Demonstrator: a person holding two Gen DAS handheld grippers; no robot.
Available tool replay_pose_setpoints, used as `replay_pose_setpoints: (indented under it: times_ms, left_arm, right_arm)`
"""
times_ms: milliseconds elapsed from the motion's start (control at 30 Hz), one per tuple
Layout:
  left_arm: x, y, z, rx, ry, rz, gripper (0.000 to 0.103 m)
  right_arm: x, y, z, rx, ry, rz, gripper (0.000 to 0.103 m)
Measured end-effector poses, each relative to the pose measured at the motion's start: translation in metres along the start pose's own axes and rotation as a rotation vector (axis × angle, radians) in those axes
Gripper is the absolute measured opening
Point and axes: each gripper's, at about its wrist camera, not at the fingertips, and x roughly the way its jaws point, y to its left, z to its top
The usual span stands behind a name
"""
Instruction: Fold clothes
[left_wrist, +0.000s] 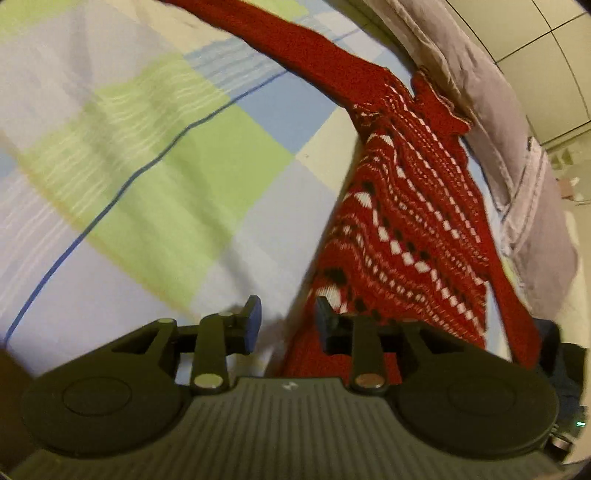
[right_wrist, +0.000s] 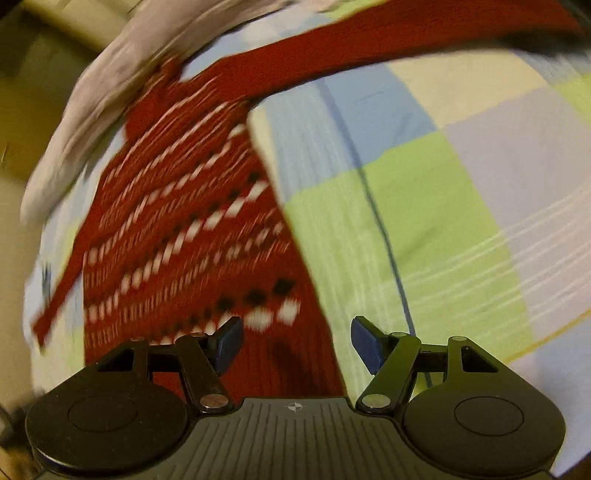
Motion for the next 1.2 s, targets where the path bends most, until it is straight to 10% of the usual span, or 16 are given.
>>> replay_pose_setpoints:
  times_ms: [133, 167, 200, 633, 767, 800, 833, 900, 1033, 1200]
  left_arm:
    - [-0.012, -0.007, -0.021, -0.005, -0.049, 0.069, 0.031]
    - [-0.013, -0.009, -0.022, -0.005, -0.058, 0.083, 0.031]
    - [-0.015, -0.01, -0.025, -0.003, -0.063, 0.089, 0.031]
    - [0.0, -0.016, -0.037, 0.056, 0.012, -0.013, 0.045]
    - [0.02, 0.0, -0.039, -0.046, 0.071, -0.097, 0.03]
    - [0.025, 0.0, -0.04, -0.058, 0.09, -0.136, 0.002]
    - [0.025, -0.005, -0.039, -0.032, 0.092, -0.148, 0.003]
    - [0.013, -0.018, -0.037, 0.049, 0.056, -0.161, 0.003]
    - [-0.045, -0.036, -0.03, 0.271, -0.088, -0.161, 0.003]
    - [-0.008, -0.03, -0.051, 0.493, 0.095, 0.103, 0.004]
  right_arm:
    - [0.015, 0.009, -0.017, -0.126, 0.08, -0.064, 0.065]
    - [0.017, 0.009, -0.019, -0.138, 0.075, -0.065, 0.048]
    - [0.017, 0.009, -0.019, -0.148, 0.071, -0.058, 0.003]
    - [-0.015, -0.064, -0.014, 0.063, 0.009, -0.01, 0.007]
    - [-0.014, -0.069, -0.019, 0.196, -0.009, 0.082, 0.056]
    - [-0.013, -0.068, -0.022, 0.209, -0.02, 0.084, 0.056]
    - [-0.011, -0.065, -0.023, 0.201, -0.026, 0.074, 0.056]
    - [-0.012, -0.061, -0.024, 0.177, -0.01, 0.045, 0.004]
    - [-0.017, -0.056, -0.025, 0.147, 0.033, -0.004, 0.004]
    - [-0.023, -0.051, -0.026, 0.11, 0.088, -0.066, 0.003]
